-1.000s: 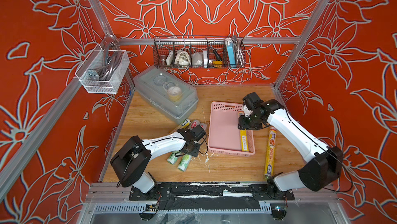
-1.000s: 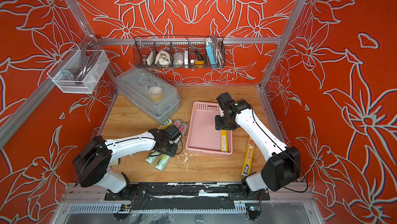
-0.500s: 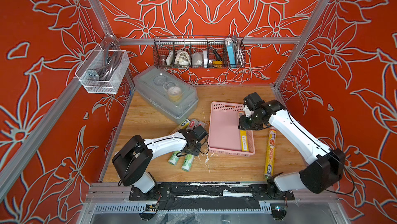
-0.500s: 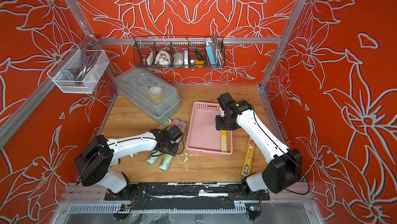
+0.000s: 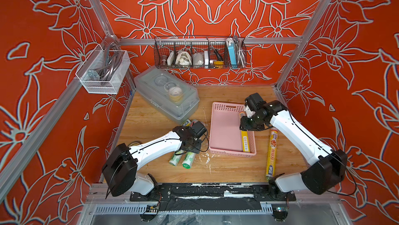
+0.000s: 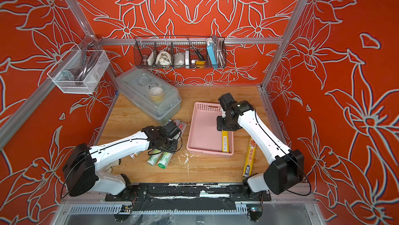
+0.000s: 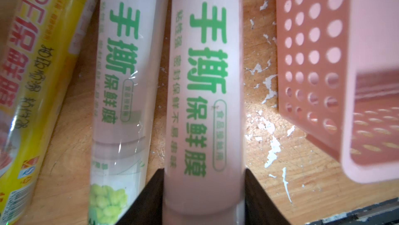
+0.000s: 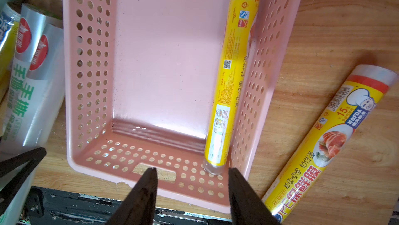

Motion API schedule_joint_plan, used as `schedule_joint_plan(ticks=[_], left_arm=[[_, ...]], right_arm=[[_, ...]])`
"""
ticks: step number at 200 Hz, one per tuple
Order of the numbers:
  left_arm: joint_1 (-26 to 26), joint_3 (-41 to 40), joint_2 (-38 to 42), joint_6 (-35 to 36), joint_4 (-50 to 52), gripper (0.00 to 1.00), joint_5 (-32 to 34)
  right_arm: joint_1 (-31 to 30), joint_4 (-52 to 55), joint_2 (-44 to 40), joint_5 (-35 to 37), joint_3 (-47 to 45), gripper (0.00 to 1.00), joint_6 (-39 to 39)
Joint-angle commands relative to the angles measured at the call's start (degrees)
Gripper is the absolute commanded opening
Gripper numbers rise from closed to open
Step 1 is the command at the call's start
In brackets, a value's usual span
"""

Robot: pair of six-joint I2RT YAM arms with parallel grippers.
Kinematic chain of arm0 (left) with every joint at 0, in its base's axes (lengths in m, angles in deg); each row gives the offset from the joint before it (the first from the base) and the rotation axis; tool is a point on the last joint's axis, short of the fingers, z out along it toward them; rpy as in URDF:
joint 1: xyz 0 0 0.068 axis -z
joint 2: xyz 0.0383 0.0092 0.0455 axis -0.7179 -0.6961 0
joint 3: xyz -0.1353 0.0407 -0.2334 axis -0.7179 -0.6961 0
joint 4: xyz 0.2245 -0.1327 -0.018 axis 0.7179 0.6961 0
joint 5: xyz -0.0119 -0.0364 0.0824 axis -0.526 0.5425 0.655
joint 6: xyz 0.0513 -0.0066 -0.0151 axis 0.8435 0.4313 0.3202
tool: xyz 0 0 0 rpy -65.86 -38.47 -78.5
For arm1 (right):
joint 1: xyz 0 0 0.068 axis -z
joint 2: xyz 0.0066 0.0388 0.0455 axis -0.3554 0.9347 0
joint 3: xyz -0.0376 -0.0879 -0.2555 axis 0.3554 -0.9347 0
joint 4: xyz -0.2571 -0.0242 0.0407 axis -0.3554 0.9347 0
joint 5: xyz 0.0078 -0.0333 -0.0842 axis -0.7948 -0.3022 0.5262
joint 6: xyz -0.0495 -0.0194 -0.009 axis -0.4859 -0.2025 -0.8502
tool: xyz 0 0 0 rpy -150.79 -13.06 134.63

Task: Put the plastic wrap into the basket
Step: Pick up the plastic wrap from the center of the board.

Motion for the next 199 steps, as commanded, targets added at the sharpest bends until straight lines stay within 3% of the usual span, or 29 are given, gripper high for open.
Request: schedule_joint_plan(ticks=[1,148,199], left_arm=[[0.0,2.5,3.0,-1.9,3.2,0.35,3.0],[-0.1,-5.8,-7.9,-4.2,-12.2,0.33,0.6],[-0.1,-3.7,-12.1,-3.4,-13.7,0.47,2.6]], right_arm=[[0.0,1.5,-1.8,1.4,-0.8,0.53,0.1],[0.0,1.0,-1.5,2.0,-1.8,0.53,0.1],[0.0,1.2,-1.4,2.1,-1.7,0.53,0.1]])
